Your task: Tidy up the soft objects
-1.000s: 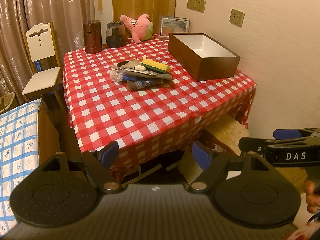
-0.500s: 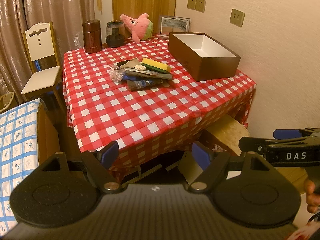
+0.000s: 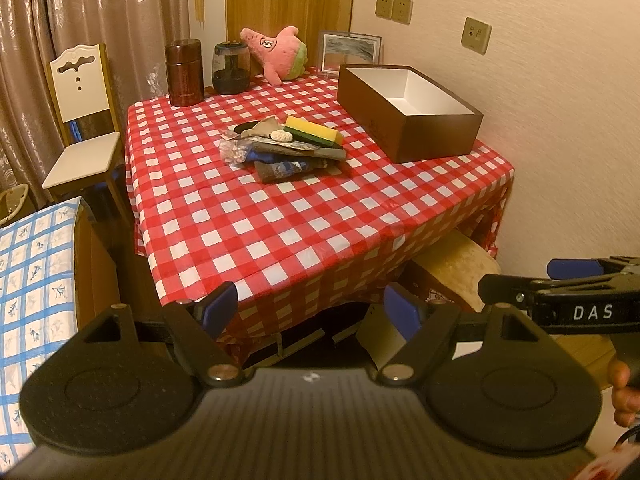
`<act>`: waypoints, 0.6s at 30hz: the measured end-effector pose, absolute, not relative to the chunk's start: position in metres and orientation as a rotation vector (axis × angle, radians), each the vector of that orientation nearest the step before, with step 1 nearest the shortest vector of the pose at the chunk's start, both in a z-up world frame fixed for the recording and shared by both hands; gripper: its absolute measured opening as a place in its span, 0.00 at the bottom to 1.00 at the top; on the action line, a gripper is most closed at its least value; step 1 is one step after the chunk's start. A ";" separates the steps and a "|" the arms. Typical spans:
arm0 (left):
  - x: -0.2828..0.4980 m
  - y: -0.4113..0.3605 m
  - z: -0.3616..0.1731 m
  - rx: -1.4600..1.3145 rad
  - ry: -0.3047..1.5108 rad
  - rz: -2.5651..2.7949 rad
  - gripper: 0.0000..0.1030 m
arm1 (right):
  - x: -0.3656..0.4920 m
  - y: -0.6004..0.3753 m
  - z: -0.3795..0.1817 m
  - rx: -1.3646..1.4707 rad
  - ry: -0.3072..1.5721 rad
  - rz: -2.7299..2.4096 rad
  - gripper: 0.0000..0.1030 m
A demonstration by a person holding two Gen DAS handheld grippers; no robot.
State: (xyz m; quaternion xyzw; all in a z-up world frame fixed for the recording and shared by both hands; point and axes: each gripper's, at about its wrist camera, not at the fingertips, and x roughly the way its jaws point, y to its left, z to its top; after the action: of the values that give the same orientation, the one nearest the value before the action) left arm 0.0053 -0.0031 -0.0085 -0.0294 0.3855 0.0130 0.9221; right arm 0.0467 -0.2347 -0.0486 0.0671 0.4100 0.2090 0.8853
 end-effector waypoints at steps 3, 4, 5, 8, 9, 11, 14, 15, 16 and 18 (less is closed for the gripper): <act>0.008 -0.001 -0.013 -0.061 0.792 0.026 0.77 | 0.047 -0.234 -0.049 0.139 0.853 0.435 1.00; 0.009 -0.001 -0.013 -0.061 0.793 0.027 0.77 | 0.048 -0.233 -0.050 0.139 0.854 0.435 1.00; 0.009 0.000 -0.015 -0.061 0.793 0.026 0.77 | 0.048 -0.233 -0.050 0.139 0.854 0.435 1.00; 0.009 0.000 -0.015 -0.061 0.793 0.026 0.77 | 0.049 -0.232 -0.051 0.140 0.854 0.434 1.00; 0.009 0.000 -0.015 -0.061 0.793 0.026 0.77 | 0.050 -0.232 -0.051 0.140 0.854 0.434 1.00; 0.009 0.000 -0.015 -0.060 0.794 0.027 0.77 | 0.052 -0.231 -0.052 0.139 0.854 0.433 1.00; 0.009 0.000 -0.015 -0.060 0.793 0.026 0.77 | 0.055 -0.230 -0.051 0.140 0.855 0.433 1.00; 0.009 0.000 -0.015 -0.060 0.794 0.026 0.77 | 0.056 -0.230 -0.050 0.140 0.854 0.434 1.00; 0.010 0.000 -0.017 -0.060 0.795 0.025 0.77 | 0.058 -0.226 -0.054 0.141 0.856 0.433 1.00; 0.012 0.001 -0.021 -0.061 0.797 0.023 0.77 | 0.059 -0.225 -0.056 0.141 0.857 0.431 1.00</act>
State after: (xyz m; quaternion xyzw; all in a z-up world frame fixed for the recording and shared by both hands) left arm 0.0124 0.0012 -0.0209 -0.0297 0.3881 0.0114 0.9210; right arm 0.0593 -0.2254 -0.0556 0.0680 0.4119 0.2072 0.8848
